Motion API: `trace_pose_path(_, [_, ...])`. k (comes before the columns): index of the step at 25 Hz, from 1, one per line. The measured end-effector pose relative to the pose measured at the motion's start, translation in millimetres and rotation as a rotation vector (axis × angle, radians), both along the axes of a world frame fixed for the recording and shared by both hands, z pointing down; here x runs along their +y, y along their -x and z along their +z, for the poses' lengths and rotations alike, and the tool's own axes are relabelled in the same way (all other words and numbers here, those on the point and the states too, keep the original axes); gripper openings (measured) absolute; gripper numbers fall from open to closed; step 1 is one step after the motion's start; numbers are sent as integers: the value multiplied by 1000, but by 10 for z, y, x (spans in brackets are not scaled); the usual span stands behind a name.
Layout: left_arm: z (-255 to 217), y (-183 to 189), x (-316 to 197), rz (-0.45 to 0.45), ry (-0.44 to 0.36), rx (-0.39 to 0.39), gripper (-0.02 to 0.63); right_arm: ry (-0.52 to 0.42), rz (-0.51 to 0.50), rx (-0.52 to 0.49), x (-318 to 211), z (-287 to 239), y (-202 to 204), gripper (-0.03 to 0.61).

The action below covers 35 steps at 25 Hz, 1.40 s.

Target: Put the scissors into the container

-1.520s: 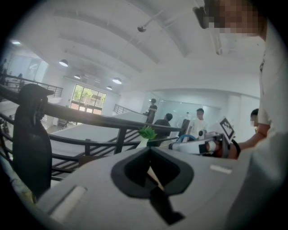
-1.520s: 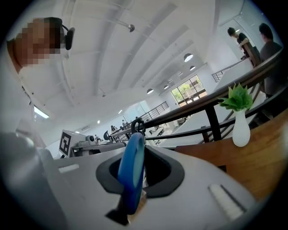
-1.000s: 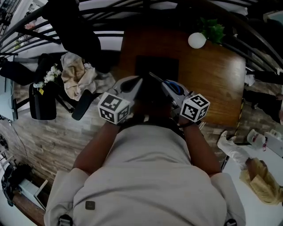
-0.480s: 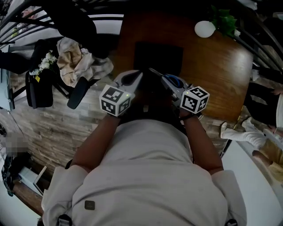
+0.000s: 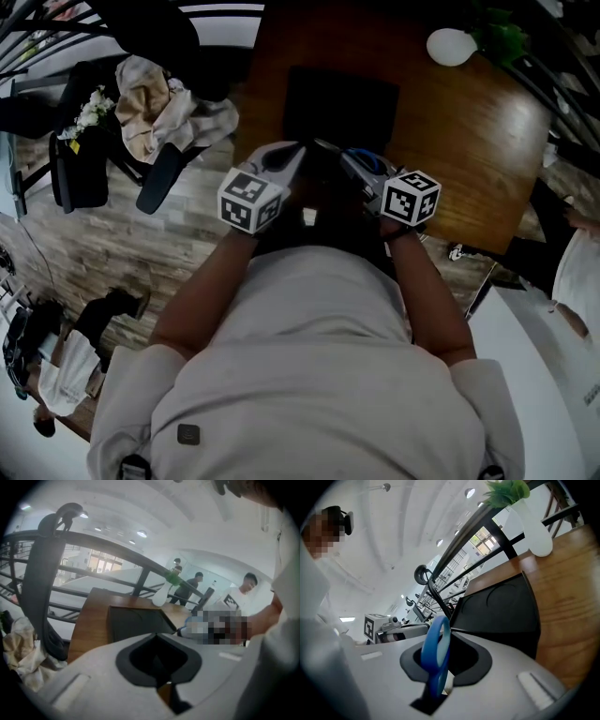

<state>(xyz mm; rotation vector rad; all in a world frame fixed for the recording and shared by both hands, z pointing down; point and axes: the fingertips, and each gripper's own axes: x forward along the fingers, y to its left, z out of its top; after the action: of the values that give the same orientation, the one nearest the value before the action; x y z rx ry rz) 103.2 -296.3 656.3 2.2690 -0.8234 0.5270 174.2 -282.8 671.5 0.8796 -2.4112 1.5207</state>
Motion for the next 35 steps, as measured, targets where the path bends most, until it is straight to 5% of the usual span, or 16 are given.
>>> trace_pose_path(12, [504,-32,35,5,100,-31,5,98,-34,17,33,495,77,52])
trace_pose_path(35, [638,-6,86,6,143,-11,5,201,22,32,-26,845,194,73])
